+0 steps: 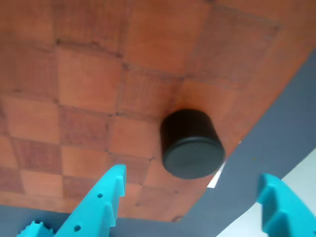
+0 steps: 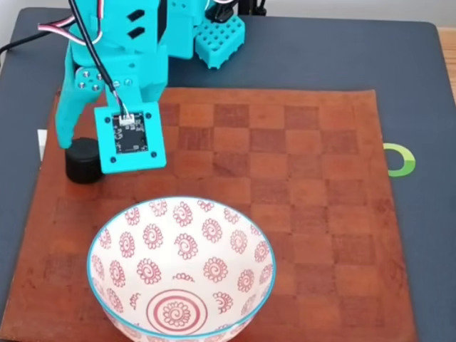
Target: Grasp a black cylinder and put it in a bowl.
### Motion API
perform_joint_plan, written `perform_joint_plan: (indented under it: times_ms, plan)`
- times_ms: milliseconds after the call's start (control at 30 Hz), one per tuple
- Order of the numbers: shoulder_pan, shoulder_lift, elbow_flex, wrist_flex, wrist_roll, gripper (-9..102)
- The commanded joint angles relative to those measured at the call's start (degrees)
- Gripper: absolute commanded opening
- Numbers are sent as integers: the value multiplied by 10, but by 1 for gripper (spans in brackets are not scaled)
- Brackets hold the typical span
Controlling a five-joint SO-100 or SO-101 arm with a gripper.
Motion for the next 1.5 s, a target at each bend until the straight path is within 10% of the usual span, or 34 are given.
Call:
perform_joint_plan:
  times_ms: [0,1467]
  plan:
    - [12,2,-21,1,-14,34]
    - [48,-85,-20,-50,-29,18]
